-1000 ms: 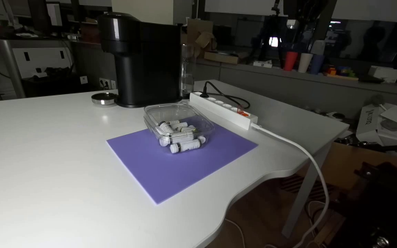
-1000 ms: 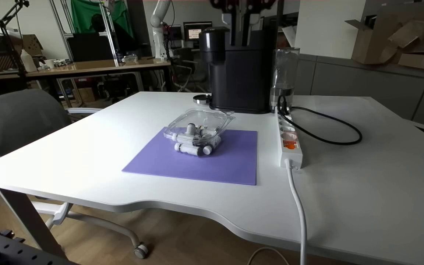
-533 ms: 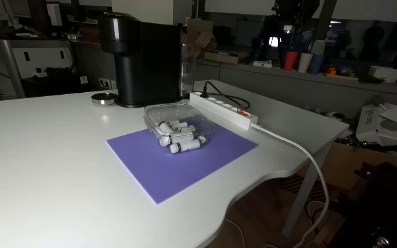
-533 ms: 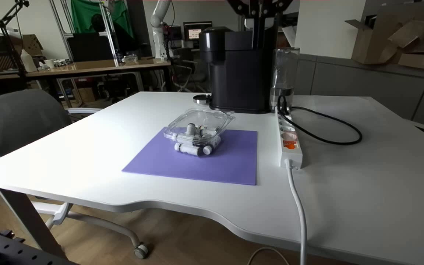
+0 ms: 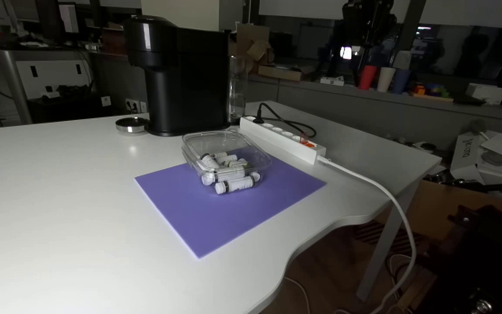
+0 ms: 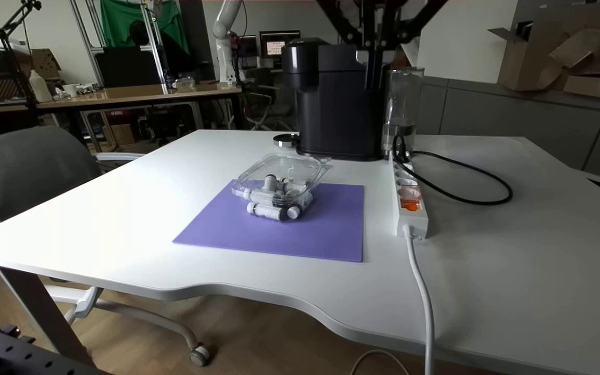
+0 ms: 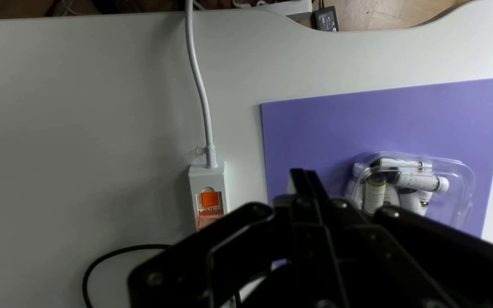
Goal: Turn on the switch of the extension cord
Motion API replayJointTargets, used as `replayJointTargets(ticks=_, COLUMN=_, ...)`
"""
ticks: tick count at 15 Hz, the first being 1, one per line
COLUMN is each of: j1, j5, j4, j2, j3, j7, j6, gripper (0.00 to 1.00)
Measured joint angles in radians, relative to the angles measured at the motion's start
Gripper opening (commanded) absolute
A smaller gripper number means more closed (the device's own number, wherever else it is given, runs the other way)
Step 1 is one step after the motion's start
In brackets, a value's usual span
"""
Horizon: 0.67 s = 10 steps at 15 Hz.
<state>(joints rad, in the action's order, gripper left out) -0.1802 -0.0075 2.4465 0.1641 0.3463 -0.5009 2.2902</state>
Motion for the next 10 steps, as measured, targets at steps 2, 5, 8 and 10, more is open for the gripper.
replayJointTargets(ticks=2, j1=-0.010, j5=0.031, j4=-0.033, j2=-0.069, j3=0.004, j7=-0.027, j6=0.045, gripper=0.00)
replayJointTargets(ticks=5, j1=-0.029, j5=0.052, j4=-0.090, j2=-0.180, j3=0.001, j7=-0.055, j6=0.129, gripper=0.00)
replayJointTargets(ticks=8, j1=-0.056, j5=0.051, j4=-0.171, j2=-0.293, j3=-0.019, j7=-0.089, j6=0.165, gripper=0.00)
replayJointTargets(ticks=10, j1=-0.080, j5=0.051, j4=-0.231, j2=-0.362, j3=-0.041, j7=-0.114, j6=0.164, gripper=0.00)
